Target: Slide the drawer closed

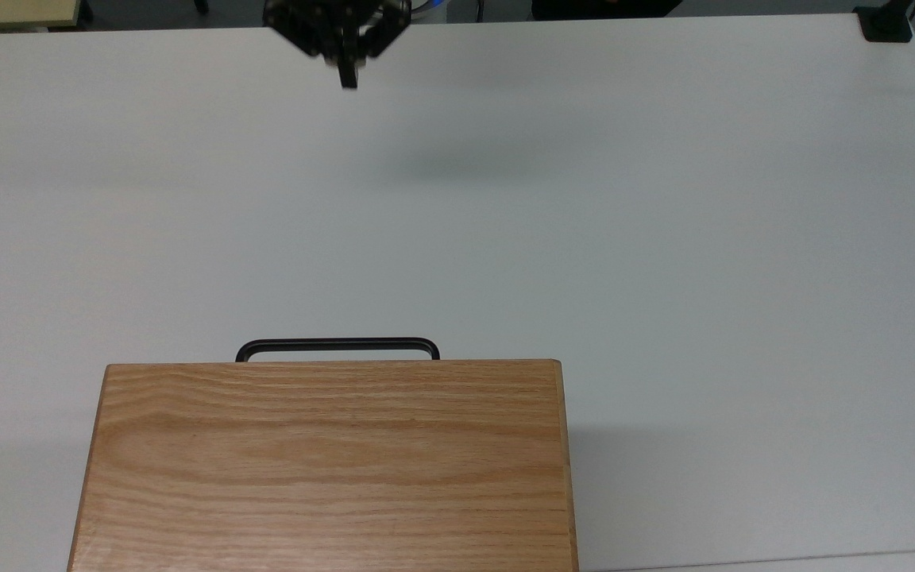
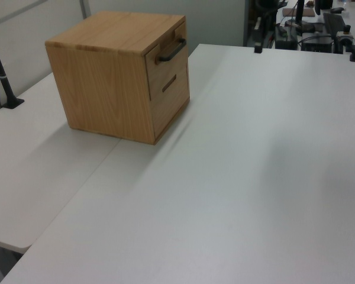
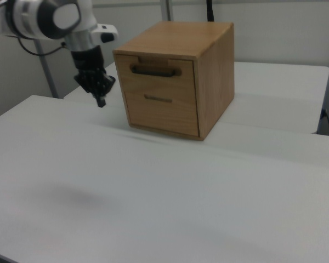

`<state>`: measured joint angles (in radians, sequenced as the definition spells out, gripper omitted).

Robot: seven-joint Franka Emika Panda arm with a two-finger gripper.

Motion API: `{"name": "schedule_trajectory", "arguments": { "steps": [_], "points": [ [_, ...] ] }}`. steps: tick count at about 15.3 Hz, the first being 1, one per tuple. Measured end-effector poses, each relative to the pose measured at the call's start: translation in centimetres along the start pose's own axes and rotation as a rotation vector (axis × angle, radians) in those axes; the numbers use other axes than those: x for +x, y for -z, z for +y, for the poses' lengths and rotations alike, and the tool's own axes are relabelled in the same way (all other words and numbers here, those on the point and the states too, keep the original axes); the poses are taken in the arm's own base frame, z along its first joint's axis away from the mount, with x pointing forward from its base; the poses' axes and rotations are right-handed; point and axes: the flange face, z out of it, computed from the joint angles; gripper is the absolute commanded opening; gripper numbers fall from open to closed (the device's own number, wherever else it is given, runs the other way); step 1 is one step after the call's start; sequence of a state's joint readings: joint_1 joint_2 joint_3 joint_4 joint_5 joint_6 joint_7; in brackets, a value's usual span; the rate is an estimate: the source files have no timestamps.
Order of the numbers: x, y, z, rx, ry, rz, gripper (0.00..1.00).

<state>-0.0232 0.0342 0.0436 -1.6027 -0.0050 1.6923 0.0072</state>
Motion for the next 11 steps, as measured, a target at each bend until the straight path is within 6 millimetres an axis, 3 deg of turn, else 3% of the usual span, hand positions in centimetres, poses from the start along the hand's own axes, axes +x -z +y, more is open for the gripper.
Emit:
{"name": "schedule_trajectory", "arguments": {
  "steps": [2,3,4,6,11],
  "points": [
    [-2.5,1.5,-0.4,-0.003,0.021,-0.018,0.27],
    [-3.6,2.0,-0.6,-0.004,0.035,-0.033,0.61],
    [-4.4,2.4,-0.8,-0.005,0.042,-0.041,0.82],
    [-4.8,2.4,-0.8,-0.005,0.049,-0.045,1.0],
    [-4.6,1.9,-0.4,-0.005,0.041,-0.055,1.0]
  ]
}}
